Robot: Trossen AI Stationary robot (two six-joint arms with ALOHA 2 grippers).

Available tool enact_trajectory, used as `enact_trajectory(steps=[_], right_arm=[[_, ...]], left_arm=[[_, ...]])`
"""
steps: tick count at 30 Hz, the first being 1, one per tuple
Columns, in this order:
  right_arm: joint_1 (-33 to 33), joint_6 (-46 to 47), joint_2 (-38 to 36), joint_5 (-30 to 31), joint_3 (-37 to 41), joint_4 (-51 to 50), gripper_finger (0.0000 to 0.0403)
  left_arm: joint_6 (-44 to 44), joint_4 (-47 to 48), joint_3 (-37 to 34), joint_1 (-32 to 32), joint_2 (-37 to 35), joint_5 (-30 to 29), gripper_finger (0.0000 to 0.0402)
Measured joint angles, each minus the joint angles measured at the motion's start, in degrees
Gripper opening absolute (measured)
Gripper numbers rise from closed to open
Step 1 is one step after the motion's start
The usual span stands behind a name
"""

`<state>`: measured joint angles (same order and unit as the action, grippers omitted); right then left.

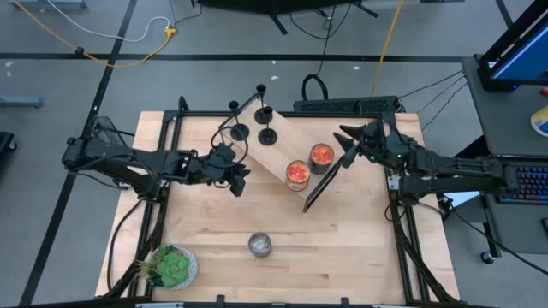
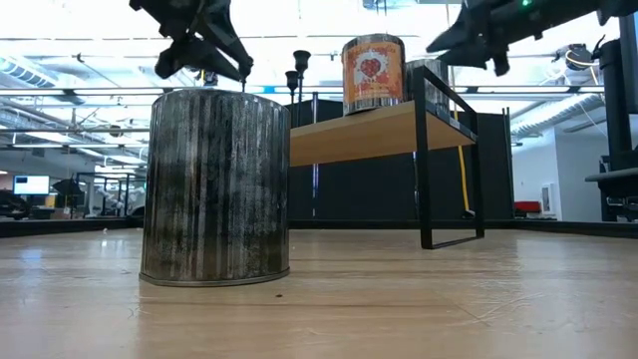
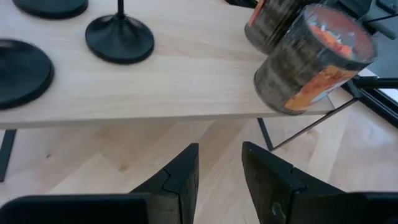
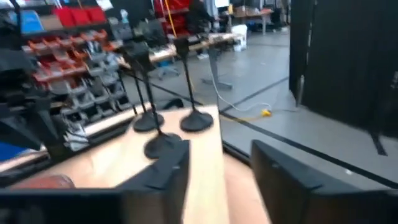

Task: Pick & Place candle stick holders
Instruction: Align the orange scented candle with the other orange scented candle on the shelf

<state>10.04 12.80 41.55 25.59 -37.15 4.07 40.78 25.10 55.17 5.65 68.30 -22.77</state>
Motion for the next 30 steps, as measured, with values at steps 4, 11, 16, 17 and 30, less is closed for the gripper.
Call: enact_trajectory(steps=[4, 11, 16, 17, 30], right_arm=[[0.0, 1.1, -0.8, 1.6, 0.0, -4.7, 0.0086], [0.0, 5.8, 0.8, -1.3, 0.0, -7.3, 0.0013], [0.0, 7.5, 2.7, -2.8, 0.0, -7.8, 0.0005], [0.0, 7.6, 2.9, -3.2, 0.0, -7.9, 0.0003], [0.0, 10.7, 7.7, -8.9, 0.0, -3.8, 0.0001]], left_arm=[[2.0, -3.7, -3.7, 0.0, 0.0, 0.5, 0.0127], [3.2, -9.4, -7.6, 0.0, 0.0, 2.2, 0.0127], [3.3, -9.6, -7.9, 0.0, 0.0, 2.2, 0.0127], [3.3, -9.6, -7.9, 0.0, 0.0, 2.2, 0.0127], [2.9, -10.6, -7.9, 0.0, 0.0, 2.3, 0.0127]])
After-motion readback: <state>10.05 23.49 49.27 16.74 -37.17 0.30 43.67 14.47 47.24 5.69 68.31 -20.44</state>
